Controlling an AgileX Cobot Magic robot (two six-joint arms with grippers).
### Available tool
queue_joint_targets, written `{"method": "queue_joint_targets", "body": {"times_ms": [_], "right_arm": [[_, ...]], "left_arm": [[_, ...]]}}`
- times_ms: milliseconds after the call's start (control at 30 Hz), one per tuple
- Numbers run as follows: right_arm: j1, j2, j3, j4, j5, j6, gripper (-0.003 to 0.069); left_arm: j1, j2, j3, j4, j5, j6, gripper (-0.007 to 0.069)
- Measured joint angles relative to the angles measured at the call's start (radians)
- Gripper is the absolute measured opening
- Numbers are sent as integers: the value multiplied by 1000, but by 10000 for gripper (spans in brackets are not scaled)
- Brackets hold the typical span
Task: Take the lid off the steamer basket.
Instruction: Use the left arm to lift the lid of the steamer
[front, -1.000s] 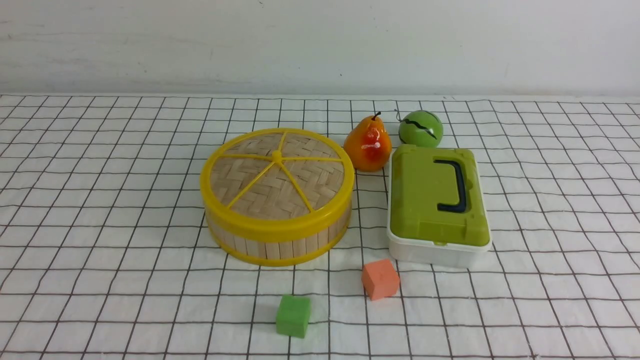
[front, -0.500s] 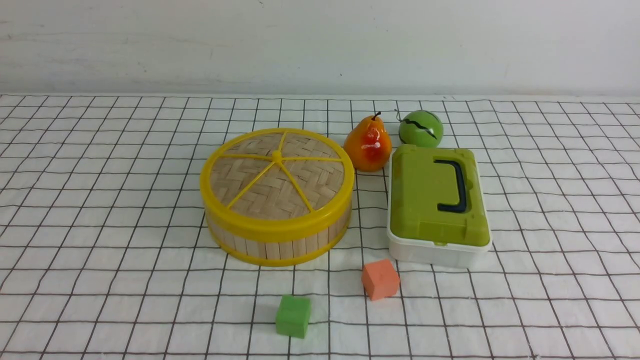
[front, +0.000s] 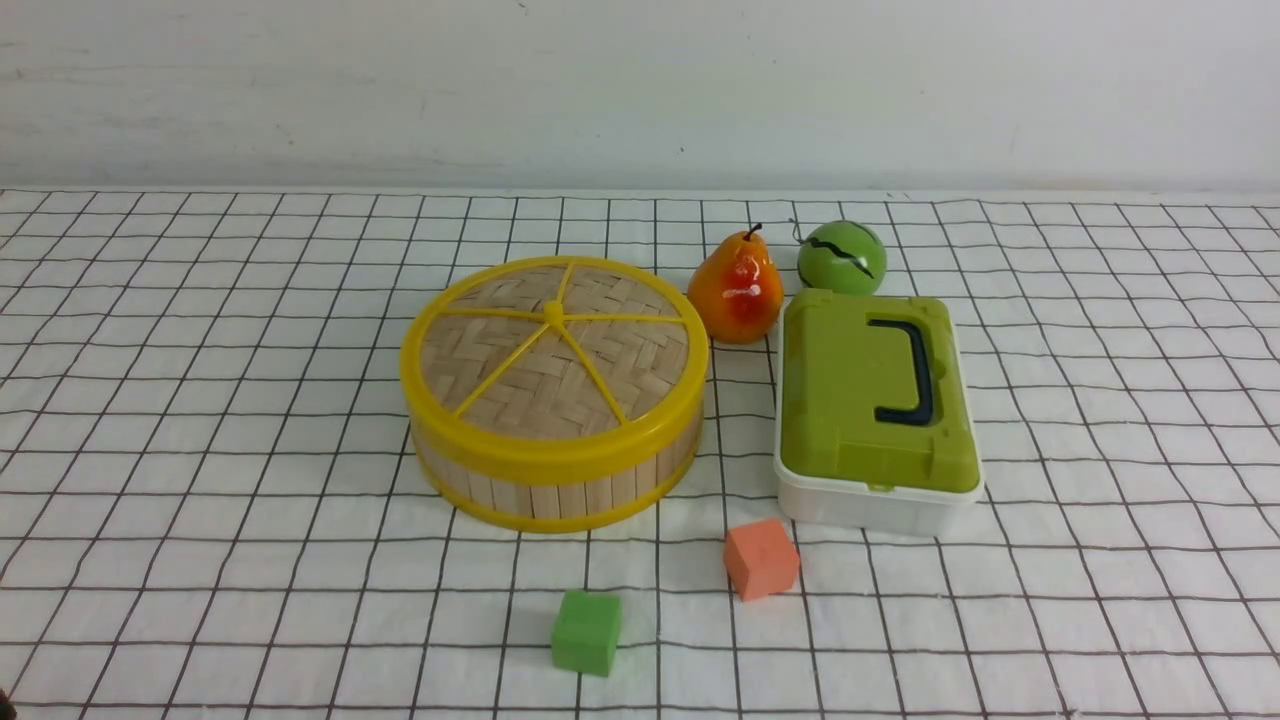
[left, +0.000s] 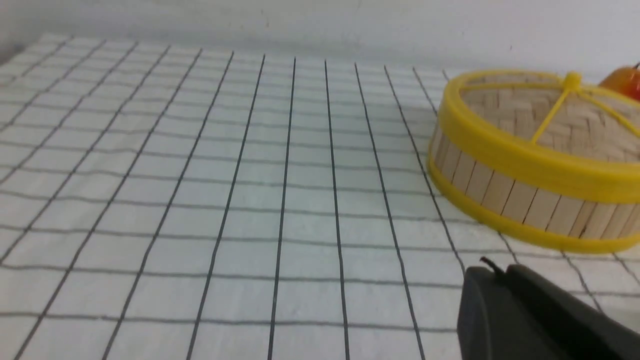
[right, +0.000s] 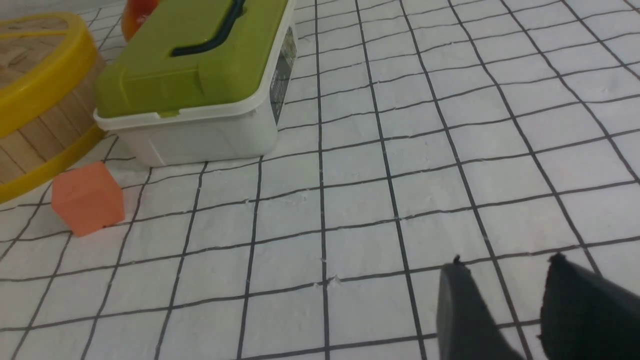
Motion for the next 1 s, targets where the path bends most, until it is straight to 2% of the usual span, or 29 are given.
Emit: {"method": "queue_joint_targets", "body": {"times_ms": [267, 400, 533, 567, 600, 633, 700, 767, 800, 833, 900, 933, 1000], "right_arm": [[0, 0, 0, 0, 0, 0, 240], [0, 0, 0, 0, 0, 0, 240], [0, 0, 0, 0, 0, 0, 240], [0, 0, 0, 0, 0, 0, 240], [0, 0, 0, 0, 0, 0, 240], [0, 0, 0, 0, 0, 0, 240], [0, 0, 0, 0, 0, 0, 240], [0, 0, 0, 0, 0, 0, 240], [0, 0, 0, 0, 0, 0, 240], [0, 0, 0, 0, 0, 0, 240], [0, 0, 0, 0, 0, 0, 240], [0, 0, 0, 0, 0, 0, 240], [0, 0, 0, 0, 0, 0, 240]], "left_arm": [[0, 0, 0, 11, -253, 21, 36], [0, 0, 0, 11, -373, -31, 39], [0, 0, 0, -53, -506, -299, 40], [0, 0, 0, -57, -506, -316, 40], [0, 0, -14, -75, -532, -439, 38], [0, 0, -18, -73, -529, -457, 35], [0, 0, -100, -30, -460, -509, 0], [0, 19, -236, 69, -325, -511, -13], [0, 19, -250, 77, -310, -511, -13], [1, 80, -375, 138, -172, -511, -13], [1, 179, -501, 200, -9, -511, -13], [1, 190, -501, 205, -9, -511, -13], [1, 314, -610, 254, 153, -511, -13]]}}
